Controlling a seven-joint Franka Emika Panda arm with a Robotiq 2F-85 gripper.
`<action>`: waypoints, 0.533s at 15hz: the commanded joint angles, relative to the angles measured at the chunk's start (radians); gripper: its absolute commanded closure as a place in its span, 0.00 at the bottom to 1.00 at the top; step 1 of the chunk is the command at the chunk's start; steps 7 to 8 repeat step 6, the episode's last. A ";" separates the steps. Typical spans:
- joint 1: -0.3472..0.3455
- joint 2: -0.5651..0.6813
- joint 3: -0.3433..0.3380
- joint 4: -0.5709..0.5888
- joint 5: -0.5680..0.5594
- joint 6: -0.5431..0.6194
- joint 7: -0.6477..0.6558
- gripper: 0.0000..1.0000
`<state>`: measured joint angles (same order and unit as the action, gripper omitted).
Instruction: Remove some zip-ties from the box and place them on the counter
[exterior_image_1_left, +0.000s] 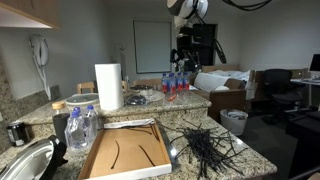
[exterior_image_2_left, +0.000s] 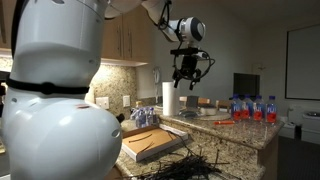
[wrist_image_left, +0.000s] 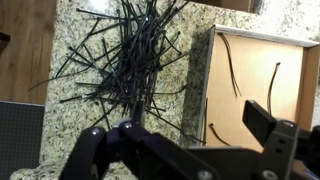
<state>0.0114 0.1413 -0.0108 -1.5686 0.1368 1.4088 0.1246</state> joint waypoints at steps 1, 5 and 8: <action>-0.003 0.002 0.002 0.004 0.000 -0.004 0.000 0.00; 0.002 0.006 0.005 0.002 -0.001 -0.003 0.001 0.00; 0.002 0.007 0.005 0.002 -0.001 -0.003 0.001 0.00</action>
